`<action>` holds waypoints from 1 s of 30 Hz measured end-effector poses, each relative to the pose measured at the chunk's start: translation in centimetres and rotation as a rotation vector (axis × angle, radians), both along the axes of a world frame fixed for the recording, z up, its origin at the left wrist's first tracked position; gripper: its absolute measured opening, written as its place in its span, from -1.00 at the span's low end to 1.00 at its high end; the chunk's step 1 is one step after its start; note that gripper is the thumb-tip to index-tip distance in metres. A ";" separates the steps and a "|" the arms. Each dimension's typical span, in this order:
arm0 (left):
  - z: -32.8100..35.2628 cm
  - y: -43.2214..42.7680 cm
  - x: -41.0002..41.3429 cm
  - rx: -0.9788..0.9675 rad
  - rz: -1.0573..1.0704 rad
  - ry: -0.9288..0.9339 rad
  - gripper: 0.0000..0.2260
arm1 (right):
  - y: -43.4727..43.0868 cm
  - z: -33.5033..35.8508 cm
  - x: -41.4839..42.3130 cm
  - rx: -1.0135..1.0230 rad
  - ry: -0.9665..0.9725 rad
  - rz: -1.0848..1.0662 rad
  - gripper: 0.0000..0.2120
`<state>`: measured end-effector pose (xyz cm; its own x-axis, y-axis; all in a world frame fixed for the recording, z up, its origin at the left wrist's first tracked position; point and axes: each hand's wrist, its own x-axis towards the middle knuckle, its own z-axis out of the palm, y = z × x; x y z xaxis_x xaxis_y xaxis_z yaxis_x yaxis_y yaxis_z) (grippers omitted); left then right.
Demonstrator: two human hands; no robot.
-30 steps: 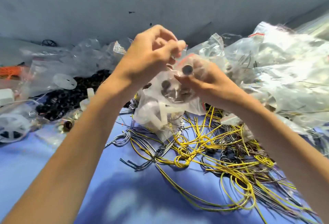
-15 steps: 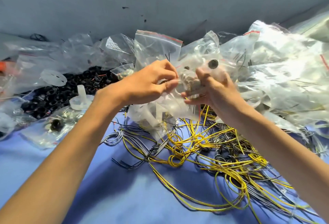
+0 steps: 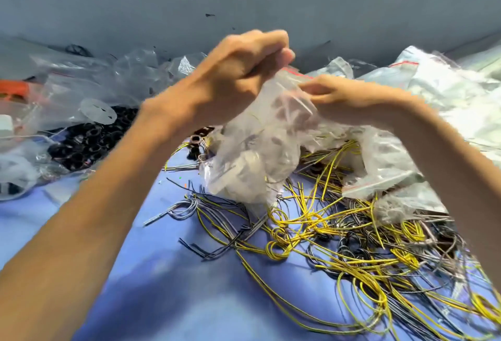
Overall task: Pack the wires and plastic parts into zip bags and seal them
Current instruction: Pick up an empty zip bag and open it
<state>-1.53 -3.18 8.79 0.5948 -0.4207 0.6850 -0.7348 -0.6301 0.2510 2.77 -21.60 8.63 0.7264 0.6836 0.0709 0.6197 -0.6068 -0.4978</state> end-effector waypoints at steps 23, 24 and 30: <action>-3.2 6.5 3.6 -0.419 0.069 0.454 -0.89 | -2.0 -4.6 1.3 0.870 0.244 -0.334 -0.81; -3.5 6.4 3.7 -0.416 0.056 0.492 -0.90 | -2.4 -4.7 1.4 0.791 0.275 -0.380 -0.80; -4.3 4.9 3.8 -0.576 0.030 0.608 -0.83 | -4.2 -5.9 1.6 0.907 0.502 -0.430 -0.88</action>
